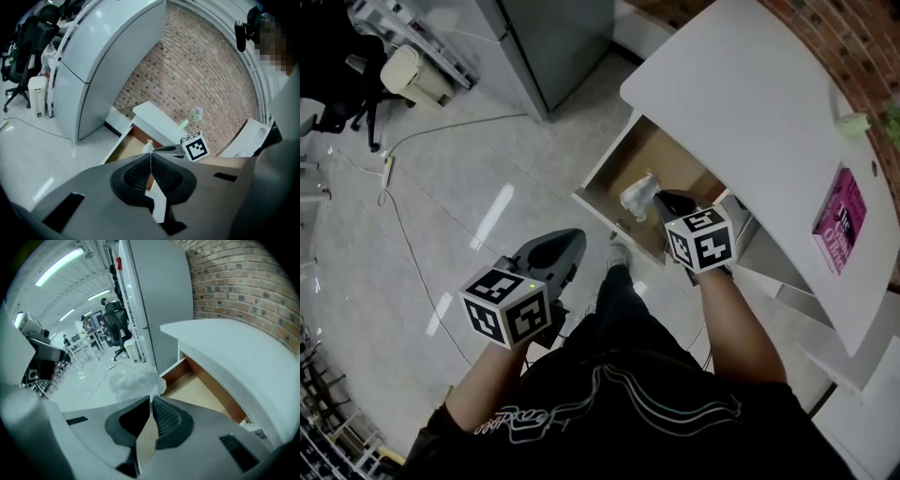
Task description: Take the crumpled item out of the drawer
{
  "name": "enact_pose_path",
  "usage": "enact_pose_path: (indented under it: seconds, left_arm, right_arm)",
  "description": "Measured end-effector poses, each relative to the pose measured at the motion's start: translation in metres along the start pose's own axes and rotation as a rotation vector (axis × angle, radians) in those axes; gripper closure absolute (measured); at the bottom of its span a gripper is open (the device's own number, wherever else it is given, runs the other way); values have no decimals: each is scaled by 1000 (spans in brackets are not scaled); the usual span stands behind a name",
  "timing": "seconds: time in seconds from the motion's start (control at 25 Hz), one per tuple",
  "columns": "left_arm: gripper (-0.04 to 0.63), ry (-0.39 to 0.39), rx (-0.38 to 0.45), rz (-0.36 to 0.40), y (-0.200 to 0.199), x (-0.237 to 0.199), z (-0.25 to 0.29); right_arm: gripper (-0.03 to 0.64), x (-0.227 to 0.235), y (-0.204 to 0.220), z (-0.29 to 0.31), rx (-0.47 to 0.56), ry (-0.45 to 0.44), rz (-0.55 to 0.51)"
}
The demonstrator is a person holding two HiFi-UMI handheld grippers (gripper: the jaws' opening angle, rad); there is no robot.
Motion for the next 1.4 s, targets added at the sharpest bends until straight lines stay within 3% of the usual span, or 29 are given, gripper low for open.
enact_pose_path:
  seconds: [0.28, 0.44, 0.72, 1.04, 1.4]
  left_arm:
    - [572, 50, 42, 102, -11, 44, -53]
    - [572, 122, 90, 196, -31, 80, -89]
    - [572, 242, 129, 262, -36, 134, -175]
    - [572, 314, 189, 350, -40, 174, -234]
    - [572, 352, 210, 386, -32, 196, -248]
  right_arm:
    - [563, -49, -11, -98, 120, 5, 5]
    - [563, -85, -22, -158, 227, 16, -16]
    - [563, -172, -31, -257, 373, -41, -31]
    - [563, -230, -30, -328, 508, -57, -53]
    - [563, -245, -14, -352, 553, -63, -67]
Point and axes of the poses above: the fingertips, and each gripper's own axes: z forward along the fingers, x to its right, y out of its underside, the point moved 10 cm from there along -z, backward along the fingers, and after that the axes turned 4 degrees about -y, right-handed, at the moved point
